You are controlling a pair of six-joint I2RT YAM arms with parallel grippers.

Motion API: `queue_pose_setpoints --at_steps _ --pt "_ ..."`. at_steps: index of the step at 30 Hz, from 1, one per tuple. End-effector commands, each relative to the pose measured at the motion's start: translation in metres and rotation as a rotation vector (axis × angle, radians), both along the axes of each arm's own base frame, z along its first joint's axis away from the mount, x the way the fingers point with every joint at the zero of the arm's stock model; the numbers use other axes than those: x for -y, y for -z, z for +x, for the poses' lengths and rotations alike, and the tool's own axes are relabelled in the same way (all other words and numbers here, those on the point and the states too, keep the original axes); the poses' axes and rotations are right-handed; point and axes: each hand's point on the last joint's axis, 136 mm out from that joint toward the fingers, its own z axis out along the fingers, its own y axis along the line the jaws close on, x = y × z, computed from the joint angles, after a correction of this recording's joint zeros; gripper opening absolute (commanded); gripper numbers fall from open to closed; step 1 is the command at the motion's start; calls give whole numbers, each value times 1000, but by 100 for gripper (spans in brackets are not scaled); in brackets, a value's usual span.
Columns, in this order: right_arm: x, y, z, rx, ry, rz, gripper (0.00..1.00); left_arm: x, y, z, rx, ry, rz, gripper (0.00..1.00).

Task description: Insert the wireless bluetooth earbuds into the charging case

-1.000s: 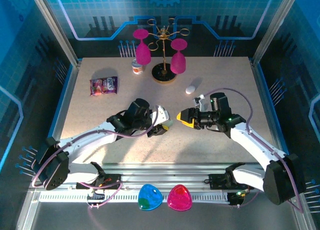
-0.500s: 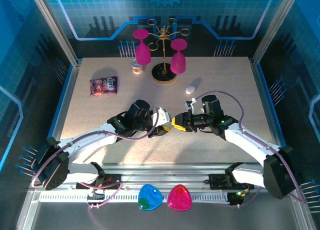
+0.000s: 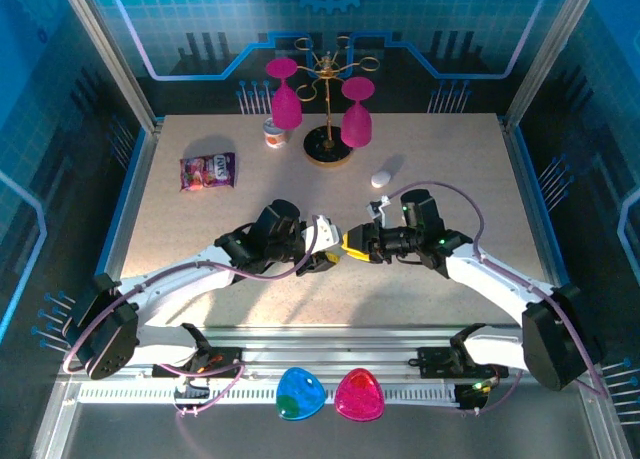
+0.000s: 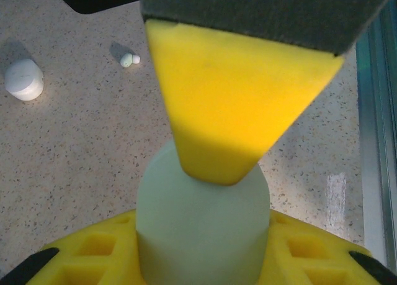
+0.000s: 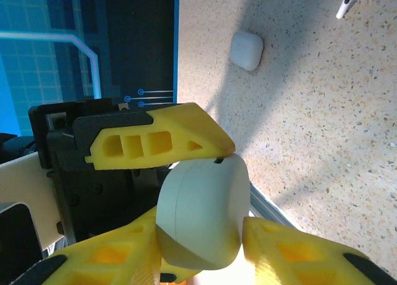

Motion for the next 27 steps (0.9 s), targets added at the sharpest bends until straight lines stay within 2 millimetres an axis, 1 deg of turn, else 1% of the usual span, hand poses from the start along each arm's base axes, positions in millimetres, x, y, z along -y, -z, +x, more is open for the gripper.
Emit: queue_pose_setpoints --at_steps 1,4,6,9,11,12,14,17,21,25,27 --pt "-4 3 0 -9 -11 -1 34 9 -17 -4 38 56 -45 36" --pt "-3 2 0 -5 -8 0 26 9 -17 -3 47 51 -49 38" --pt "-1 -1 1 0 3 8 21 9 -18 -1 51 43 -58 41" --pt "2 -10 5 2 27 61 19 12 -24 1 62 28 -98 61" --pt "5 -18 9 0 43 112 18 13 -33 6 83 0 -153 73" --pt "7 -20 9 -3 52 128 18 13 -38 7 91 -12 -182 76" --pt "11 -32 12 10 69 177 18 12 -50 13 99 -40 -267 82" --pt "17 -47 14 32 89 228 18 12 -70 13 124 -34 -385 89" --pt "27 -70 17 62 119 288 18 7 -97 13 162 -35 -563 93" --pt "34 -92 20 88 141 353 18 5 -125 12 194 -15 -708 93" --pt "35 -105 20 97 142 395 18 5 -134 12 216 -7 -757 93"
